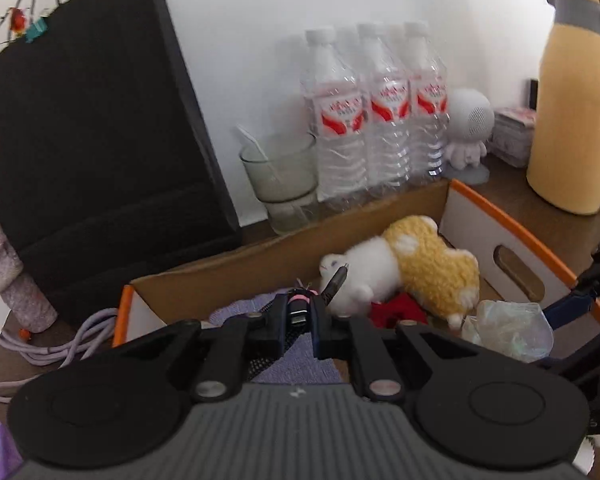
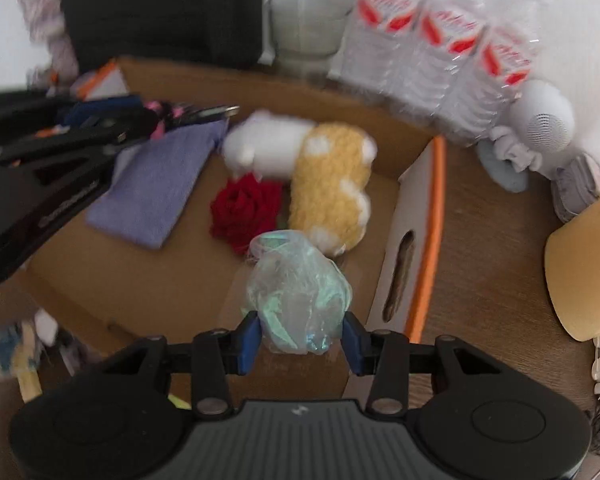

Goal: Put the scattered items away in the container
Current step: 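Grasp black cable with left tool while right tool grasps plastic bag, drop both into box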

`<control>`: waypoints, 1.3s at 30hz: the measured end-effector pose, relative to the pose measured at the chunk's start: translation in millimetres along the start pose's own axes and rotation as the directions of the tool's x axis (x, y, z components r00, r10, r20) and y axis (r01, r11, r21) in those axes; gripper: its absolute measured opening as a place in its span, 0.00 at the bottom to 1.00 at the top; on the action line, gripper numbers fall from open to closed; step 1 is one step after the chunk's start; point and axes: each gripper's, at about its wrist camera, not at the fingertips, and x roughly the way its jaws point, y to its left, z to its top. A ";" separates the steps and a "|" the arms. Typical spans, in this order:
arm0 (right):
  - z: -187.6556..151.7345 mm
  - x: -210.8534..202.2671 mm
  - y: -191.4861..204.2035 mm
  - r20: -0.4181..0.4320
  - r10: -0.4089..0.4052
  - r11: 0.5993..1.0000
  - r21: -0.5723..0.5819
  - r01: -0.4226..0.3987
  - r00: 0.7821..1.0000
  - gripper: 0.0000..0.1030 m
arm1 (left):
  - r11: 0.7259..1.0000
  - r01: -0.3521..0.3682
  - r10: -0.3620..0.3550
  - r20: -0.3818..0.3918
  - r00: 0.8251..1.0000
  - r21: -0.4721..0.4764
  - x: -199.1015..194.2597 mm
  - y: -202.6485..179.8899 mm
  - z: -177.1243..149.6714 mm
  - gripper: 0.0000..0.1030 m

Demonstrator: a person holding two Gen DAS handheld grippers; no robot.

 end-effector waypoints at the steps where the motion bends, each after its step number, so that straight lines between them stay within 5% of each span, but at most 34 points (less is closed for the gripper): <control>1: 1.0 3.8 3.0 -0.029 -0.011 1.000 -0.020 0.010 1.000 0.44 | 1.000 0.019 -0.018 -0.017 1.000 0.005 3.5 -1.8 -2.4 0.13; 6: 10.0 -6.1 -5.4 -0.043 0.001 1.000 -0.016 -0.002 0.999 0.67 | 0.996 0.087 -0.088 -0.040 0.995 -0.033 6.7 1.0 0.1 0.21; 10: 20.8 -32.3 -26.7 0.017 0.059 0.996 0.070 -0.060 0.998 0.70 | 0.989 0.077 -0.077 0.000 0.997 -0.125 -10.8 23.4 16.6 0.28; 16: 38.9 -63.0 -45.8 0.137 0.206 0.949 0.212 -0.232 0.969 0.78 | 0.971 -0.028 0.011 -0.071 0.997 -0.239 -40.4 66.5 32.1 0.47; 18: 41.7 -67.3 -41.7 0.144 0.225 0.941 0.223 -0.253 0.964 0.78 | 0.958 -0.068 0.035 -0.120 0.992 -0.280 -46.8 79.0 31.1 0.65; 24: 32.4 -75.8 -27.4 0.165 0.173 0.950 0.232 -0.209 0.971 0.79 | 0.947 -0.121 0.074 -0.164 0.984 -0.299 -64.7 91.4 20.2 0.88; 28: 17.8 -84.1 -20.2 0.250 0.097 0.961 0.230 -0.157 0.963 0.79 | 0.946 -0.133 0.107 -0.100 0.989 -0.296 -82.4 83.2 9.8 0.97; 31: -3.5 -98.0 -10.2 0.443 0.061 0.972 0.177 -0.154 0.894 0.79 | 0.952 -0.137 0.168 0.094 0.981 -0.272 -104.3 66.0 -3.6 1.00; 33: -26.3 -104.8 1.1 0.599 0.027 0.983 0.131 -0.132 0.800 0.83 | 0.960 -0.117 0.178 0.233 0.956 -0.253 -117.6 53.8 -16.1 1.00; 35: -44.4 -104.3 8.8 0.677 -0.004 0.985 0.131 -0.114 0.736 0.82 | 0.958 -0.118 0.189 0.267 0.945 -0.260 -122.0 46.2 -22.5 1.00; 39: -59.5 -102.6 7.1 0.717 -0.006 0.975 0.161 -0.156 0.697 0.82 | 0.951 -0.074 0.164 0.288 0.943 -0.300 -125.5 46.9 -26.4 1.00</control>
